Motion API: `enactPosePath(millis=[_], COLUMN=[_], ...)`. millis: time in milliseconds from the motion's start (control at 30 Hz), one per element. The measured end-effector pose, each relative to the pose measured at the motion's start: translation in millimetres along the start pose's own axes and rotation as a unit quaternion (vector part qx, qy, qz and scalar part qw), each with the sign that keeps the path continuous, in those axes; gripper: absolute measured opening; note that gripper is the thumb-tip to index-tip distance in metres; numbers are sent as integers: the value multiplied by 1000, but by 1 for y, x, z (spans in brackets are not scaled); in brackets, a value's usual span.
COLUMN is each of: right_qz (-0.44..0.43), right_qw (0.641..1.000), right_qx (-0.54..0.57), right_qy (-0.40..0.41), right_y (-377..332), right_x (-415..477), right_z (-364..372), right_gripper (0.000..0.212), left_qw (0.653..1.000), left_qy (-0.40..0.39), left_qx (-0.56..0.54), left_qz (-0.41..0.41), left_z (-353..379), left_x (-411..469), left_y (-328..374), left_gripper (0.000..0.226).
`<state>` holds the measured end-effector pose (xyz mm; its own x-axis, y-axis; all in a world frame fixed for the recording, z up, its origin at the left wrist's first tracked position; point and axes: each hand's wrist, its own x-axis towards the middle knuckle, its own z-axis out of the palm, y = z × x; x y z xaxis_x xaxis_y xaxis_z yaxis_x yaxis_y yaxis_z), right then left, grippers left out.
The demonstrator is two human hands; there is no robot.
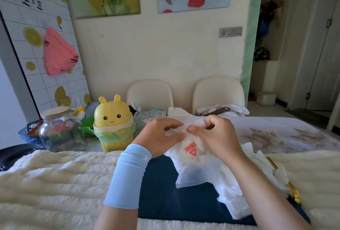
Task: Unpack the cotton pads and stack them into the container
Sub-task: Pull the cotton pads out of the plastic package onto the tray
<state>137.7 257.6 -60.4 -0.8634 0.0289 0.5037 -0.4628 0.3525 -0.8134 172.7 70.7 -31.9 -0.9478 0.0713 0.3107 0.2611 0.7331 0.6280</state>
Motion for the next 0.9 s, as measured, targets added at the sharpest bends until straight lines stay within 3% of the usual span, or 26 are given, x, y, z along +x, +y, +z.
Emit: enactPosePath(millis=[133,233,333,367,500,633,733,900], right_qz=[-48,-66,-23,-21,-29,-2,4,-34], right_qw=[998,997,1000,999,988,982,989,992], right_qx=[-29,-47,-18,-28,-114,-76,-29,-93], right_qy=[26,7,9,-2,-101,-172,-148,-78], right_y=[1,-1,-4,-6,-7,-6,-5,-7], right_x=[0,-2,-6,-6,-8,-9,-10,-9], right_z=[1,2,5,6,5,3,6,7], right_gripper=[39,8,57,63,43,37,18,35], left_qw=[1000,999,996,996,996,991,984,998], left_qy=[2,50,79,80,82,100,105,-15], left_qx=[-10,-10,26,33,16,-68,-128,-58], left_qz=[-11,-14,-26,-26,-14,-48,-60,-32], left_z=[3,5,7,7,7,8,6,-3], left_x=[1,3,5,6,5,6,5,-1], left_y=[0,0,-5,-7,-9,-14,-16,-12], left_gripper=[12,19,28,29,31,19,19,40])
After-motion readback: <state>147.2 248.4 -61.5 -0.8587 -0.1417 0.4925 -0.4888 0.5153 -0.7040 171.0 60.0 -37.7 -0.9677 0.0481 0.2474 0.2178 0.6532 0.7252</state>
